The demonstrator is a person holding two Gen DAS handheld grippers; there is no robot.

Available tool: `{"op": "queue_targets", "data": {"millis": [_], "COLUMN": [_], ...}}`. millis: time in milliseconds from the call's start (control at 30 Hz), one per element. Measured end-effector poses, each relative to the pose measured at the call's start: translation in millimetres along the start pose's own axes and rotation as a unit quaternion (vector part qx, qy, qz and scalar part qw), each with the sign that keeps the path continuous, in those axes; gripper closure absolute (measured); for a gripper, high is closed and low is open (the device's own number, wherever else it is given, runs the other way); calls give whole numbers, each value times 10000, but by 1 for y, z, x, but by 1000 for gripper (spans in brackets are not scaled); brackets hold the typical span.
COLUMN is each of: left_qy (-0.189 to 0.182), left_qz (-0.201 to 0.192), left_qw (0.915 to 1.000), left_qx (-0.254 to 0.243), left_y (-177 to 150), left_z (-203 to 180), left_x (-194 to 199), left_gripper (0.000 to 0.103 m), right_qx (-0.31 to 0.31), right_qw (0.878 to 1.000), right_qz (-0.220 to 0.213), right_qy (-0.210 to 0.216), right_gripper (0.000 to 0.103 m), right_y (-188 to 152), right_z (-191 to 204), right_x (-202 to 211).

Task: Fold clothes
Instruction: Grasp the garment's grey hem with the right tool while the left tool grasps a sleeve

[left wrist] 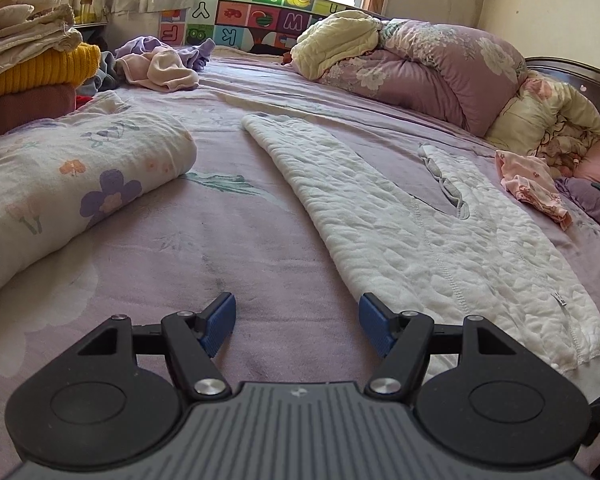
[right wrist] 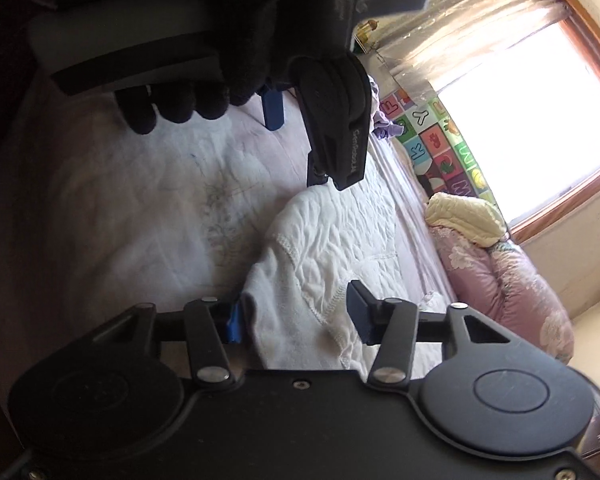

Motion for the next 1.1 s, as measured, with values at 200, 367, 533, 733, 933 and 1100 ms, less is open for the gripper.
{"op": "queue_targets", "data": {"millis": [200,367,533,733,933,1100], "left_qy": [-475,-817,-750,-571,-454,-710], "left_qz": [-41,7,286,768,1065,1096], "left_qw": [9956,9916,9918,9852,9812,9821], "left_qx": [811,1003,994,1425,1546,1355], "left_y": [5,38,107,178,189,195], "left_z": [15,14,17,49,67,64], "left_x": [1,-30,-91,-174,-222,-228], "left_gripper": [36,36,36,36,49,93], "right_qx": [-936,-1501,-2273,-2809,-3164,-3574], "right_qw": [9933,9826,9618,9406,9248,9052], "right_qz": [-277,-548,-761,-816,-824,-865], "right_qy": [619,948,1324,1722,1945,2129], "right_gripper": [97,97,97,98,98,98], "right_y": [-12,-25,-34,-39,-46,-53], "right_z": [-23,-35,-51,-62,-63,-74], "right_x": [-6,-7,-10,-19,-20,-24]}}
Point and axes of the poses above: each gripper's, at about its wrist camera, not at the fingertips, and x roughly against the way its jaws point, z to its left, y to its top, the point moved 3 cm from there along -x, roughly the way its jaws point, and after that the axes turned 3 degrees about y, right-handed, at the moved point
